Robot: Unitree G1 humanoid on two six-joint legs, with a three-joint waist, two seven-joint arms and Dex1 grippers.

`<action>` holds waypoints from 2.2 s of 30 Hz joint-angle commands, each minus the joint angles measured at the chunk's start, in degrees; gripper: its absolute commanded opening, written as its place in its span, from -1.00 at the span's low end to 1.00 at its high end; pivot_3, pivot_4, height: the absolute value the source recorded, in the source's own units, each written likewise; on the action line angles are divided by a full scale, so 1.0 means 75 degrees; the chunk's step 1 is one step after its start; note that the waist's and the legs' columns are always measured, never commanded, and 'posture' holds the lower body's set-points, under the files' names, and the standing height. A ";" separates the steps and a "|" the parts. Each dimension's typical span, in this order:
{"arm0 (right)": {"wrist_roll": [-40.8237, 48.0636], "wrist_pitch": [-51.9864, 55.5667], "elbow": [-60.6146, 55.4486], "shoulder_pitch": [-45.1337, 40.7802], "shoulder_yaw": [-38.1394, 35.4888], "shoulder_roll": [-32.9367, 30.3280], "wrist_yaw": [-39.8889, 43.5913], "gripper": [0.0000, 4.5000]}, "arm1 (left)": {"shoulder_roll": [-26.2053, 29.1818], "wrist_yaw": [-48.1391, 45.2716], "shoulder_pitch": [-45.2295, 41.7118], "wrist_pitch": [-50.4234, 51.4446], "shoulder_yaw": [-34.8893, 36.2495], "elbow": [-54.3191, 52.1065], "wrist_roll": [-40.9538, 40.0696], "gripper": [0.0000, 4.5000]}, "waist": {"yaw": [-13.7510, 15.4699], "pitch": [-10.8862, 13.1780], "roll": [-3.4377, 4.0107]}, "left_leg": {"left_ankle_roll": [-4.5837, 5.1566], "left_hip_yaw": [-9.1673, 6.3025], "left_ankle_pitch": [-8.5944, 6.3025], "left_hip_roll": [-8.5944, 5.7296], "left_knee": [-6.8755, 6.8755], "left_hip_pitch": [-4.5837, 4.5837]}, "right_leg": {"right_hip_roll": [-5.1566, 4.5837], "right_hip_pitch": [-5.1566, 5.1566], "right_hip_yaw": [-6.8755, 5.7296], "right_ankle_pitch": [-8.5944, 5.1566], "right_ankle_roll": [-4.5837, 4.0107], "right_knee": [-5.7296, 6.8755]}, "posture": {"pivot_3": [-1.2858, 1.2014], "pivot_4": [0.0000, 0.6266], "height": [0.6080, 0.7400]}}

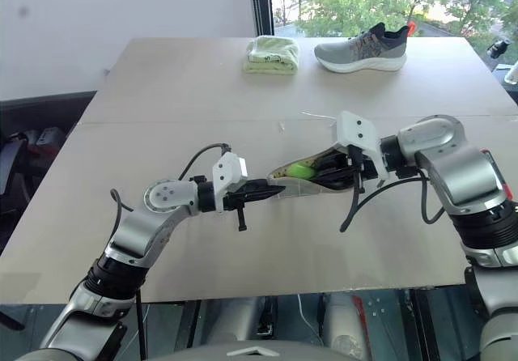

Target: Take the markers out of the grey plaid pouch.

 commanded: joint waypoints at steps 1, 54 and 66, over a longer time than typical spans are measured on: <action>0.0559 -0.0148 -0.0189 -0.0172 -0.0699 0.0309 -0.0296 -0.92 | 0.0056 -0.0008 -0.0002 0.0020 -0.0006 0.0057 0.0183 -1.00 | -0.0009 0.0000 0.0000 | -0.0004 -0.0001 0.0003 0.0000 0.0000 0.0000 | 0.0001 -0.0001 0.0000 0.0000 0.0000 0.0001 | 0.03 -0.52 1.00; 0.4133 0.2162 0.0834 0.1782 -0.2323 -0.1244 -0.6232 -0.92 | 0.0509 0.1827 0.1262 -0.0821 0.1647 -0.0156 0.1383 -1.00 | -0.0020 0.0004 0.0011 | 0.0008 0.0021 -0.0003 0.0015 -0.0003 -0.0077 | 0.0026 -0.0086 0.0013 0.0009 -0.0010 0.0001 | 0.03 -0.52 1.00; 0.2844 0.1893 0.0784 0.2095 -0.2709 -0.1069 -0.5490 0.85 | 0.0831 0.2342 0.2311 -0.0753 0.2395 -0.0434 0.1554 -1.00 | 0.0002 0.0002 0.0008 | 0.0002 0.0024 0.0001 0.0018 0.0002 -0.0092 | 0.0030 -0.0101 0.0016 0.0009 -0.0011 0.0003 | 0.03 -0.52 1.00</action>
